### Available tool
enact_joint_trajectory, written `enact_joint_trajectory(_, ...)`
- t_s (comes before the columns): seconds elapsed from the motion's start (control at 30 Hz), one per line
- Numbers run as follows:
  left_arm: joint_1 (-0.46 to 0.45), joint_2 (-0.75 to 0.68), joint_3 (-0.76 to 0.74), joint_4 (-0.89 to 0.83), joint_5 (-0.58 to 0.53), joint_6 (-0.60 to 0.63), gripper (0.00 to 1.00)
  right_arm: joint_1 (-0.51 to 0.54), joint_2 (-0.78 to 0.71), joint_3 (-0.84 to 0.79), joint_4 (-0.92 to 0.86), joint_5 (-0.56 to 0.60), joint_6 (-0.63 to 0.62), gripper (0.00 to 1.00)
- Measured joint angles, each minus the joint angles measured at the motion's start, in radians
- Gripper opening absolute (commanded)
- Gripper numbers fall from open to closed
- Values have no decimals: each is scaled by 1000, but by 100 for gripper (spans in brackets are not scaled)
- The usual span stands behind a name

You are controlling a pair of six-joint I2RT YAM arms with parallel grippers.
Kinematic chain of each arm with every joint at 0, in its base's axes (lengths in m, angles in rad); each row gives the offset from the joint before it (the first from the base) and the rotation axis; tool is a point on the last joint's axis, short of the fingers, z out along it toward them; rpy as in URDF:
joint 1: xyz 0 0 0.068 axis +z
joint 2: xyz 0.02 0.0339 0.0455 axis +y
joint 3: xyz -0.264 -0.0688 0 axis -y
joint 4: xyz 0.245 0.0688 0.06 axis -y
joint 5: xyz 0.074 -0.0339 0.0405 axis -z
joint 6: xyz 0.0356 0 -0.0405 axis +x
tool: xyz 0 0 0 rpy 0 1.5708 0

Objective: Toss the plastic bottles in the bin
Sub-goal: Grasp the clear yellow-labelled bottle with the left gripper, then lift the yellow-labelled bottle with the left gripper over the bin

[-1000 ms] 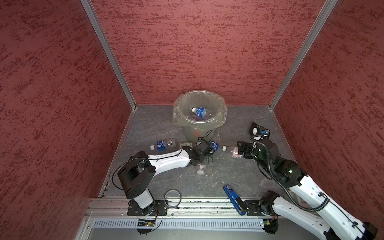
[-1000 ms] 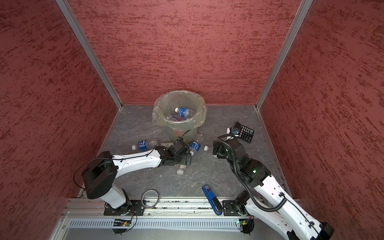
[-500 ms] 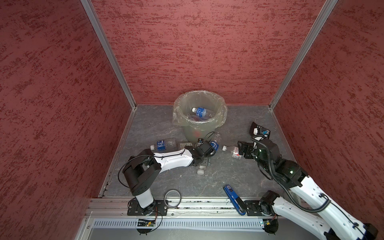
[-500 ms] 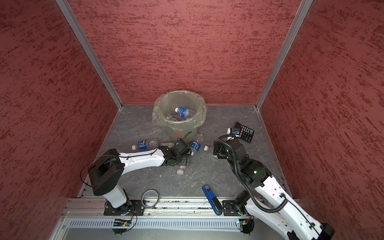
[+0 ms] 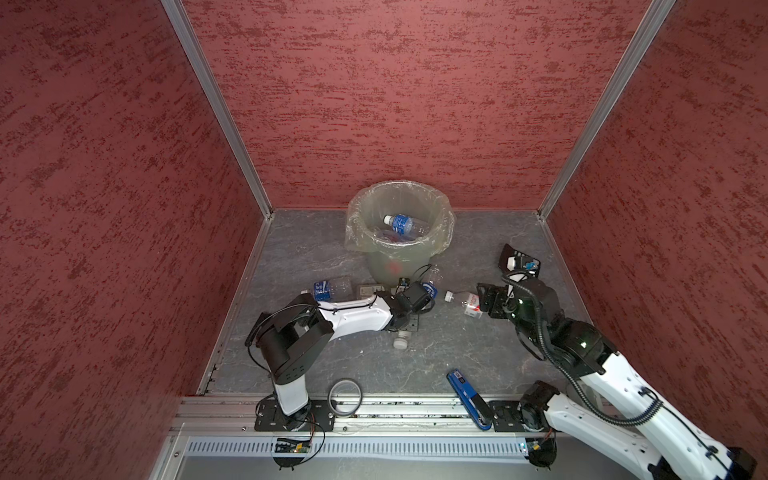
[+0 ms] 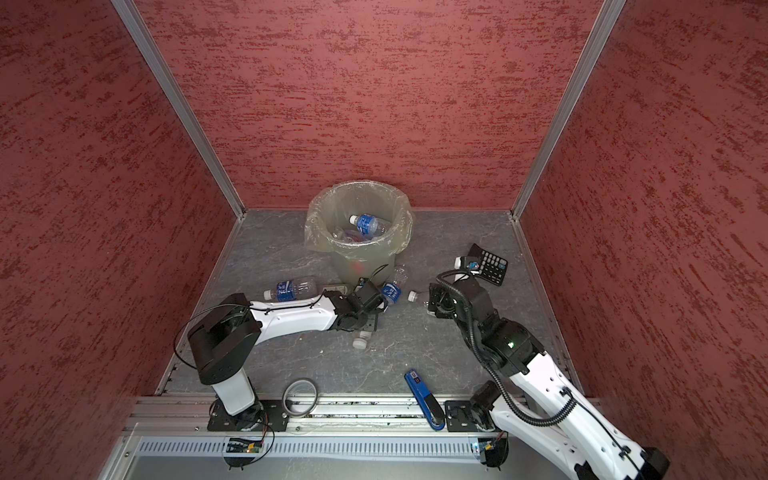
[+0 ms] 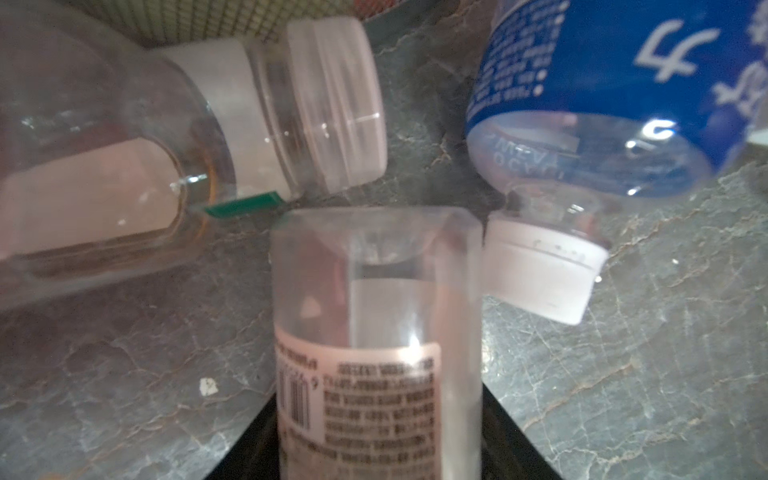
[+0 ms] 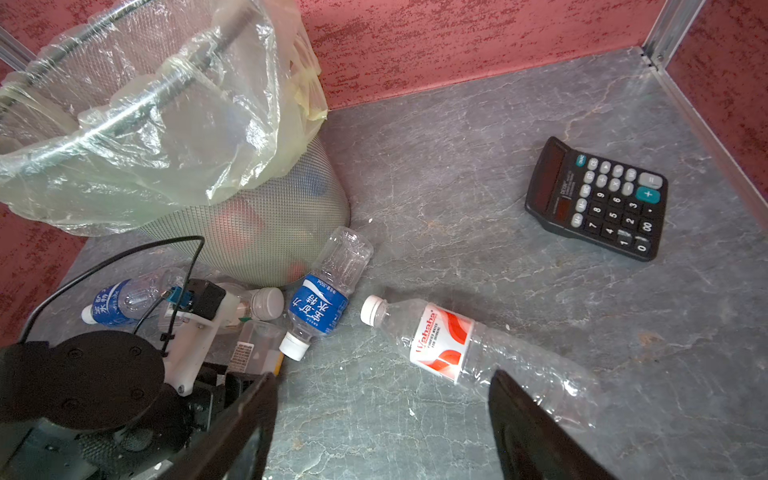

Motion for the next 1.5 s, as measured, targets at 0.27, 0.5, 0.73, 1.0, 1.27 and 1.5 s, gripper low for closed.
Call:
enact_joint_trajectory(0.27, -11, -81, -61, 2, -10, -4, 42, 0, -1, 0, -1, -4, 0, 76)
enact_joint_trajectory(0.5, -106, -297, -171, 0, -88, -19, 38, 0, -3, -10, 2, -12, 5, 76)
enact_joint_trajectory(0.73, -238, -523, -236, -28, -239, -33, 36, 0, -4, -29, 4, -21, 11, 76)
enact_joint_trajectory(1.0, -409, -738, -249, -109, -490, -44, 36, 0, -4, -30, 13, -23, 13, 76)
enact_joint_trajectory(1.27, -507, -810, -193, -181, -684, -25, 35, 0, -5, -30, 14, -23, 15, 76)
enact_joint_trajectory(1.5, -548, -820, -103, -185, -803, 60, 35, 0, -8, -33, 18, -23, 16, 76)
